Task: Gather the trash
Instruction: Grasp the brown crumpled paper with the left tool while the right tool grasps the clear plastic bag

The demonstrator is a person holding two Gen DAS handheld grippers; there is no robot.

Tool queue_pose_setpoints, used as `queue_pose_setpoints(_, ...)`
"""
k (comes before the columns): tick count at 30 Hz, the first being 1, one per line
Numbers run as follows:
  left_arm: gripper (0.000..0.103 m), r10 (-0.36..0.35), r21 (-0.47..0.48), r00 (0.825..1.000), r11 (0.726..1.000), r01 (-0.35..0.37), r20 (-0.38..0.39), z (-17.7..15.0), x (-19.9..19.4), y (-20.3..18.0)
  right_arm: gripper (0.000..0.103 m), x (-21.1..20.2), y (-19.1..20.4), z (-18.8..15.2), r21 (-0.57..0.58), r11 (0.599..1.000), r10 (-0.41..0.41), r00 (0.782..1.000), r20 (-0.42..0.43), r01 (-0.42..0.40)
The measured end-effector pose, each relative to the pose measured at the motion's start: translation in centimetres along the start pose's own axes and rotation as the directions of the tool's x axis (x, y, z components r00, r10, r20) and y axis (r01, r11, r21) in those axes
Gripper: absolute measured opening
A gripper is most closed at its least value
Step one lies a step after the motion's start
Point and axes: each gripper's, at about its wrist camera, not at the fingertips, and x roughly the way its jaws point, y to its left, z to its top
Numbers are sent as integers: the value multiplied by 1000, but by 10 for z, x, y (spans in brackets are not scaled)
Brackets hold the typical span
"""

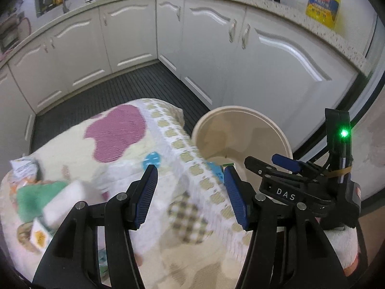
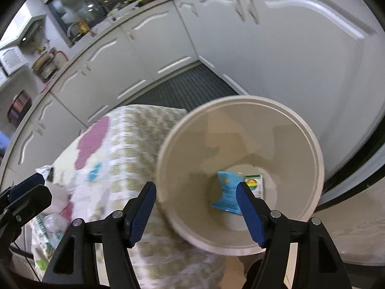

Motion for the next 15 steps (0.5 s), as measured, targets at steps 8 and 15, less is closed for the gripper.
queue_pose_setpoints(8,56,45,-72,998,997,-42,45,-23,-63,66,68,-27,67,-4,-118,990,82,996,32,-78)
queue_pose_setpoints(15,56,111,-177,993,979,-101,47,-51,-104,145,71,-25,127,-18,-210,965,158,987,-11,-156)
